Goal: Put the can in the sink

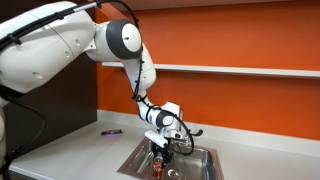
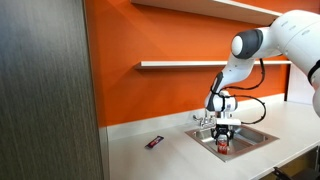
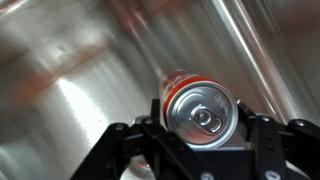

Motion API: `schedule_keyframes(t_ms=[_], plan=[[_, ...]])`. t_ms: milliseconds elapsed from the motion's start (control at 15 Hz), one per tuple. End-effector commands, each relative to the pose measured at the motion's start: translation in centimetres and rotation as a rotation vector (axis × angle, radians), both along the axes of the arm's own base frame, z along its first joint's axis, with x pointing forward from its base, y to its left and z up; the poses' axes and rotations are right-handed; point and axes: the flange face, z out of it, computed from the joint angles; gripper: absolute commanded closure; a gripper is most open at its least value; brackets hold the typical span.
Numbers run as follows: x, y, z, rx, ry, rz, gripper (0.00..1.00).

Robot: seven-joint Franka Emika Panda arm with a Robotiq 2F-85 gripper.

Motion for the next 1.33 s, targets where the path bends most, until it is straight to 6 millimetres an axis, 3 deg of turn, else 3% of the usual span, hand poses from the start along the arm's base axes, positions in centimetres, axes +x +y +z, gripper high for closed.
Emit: schedule_keyframes(t_ms=[0,467,1267], plan=[[-0.2,0.0,0.8,-0.002,-0.003,-0.001,0.01],[-0.8,0.5,3.0,-0.011,-0.011,-0.002,0.00],[-2.6,1.7,8.7,-0.027,-0.034,0.036,0.00]])
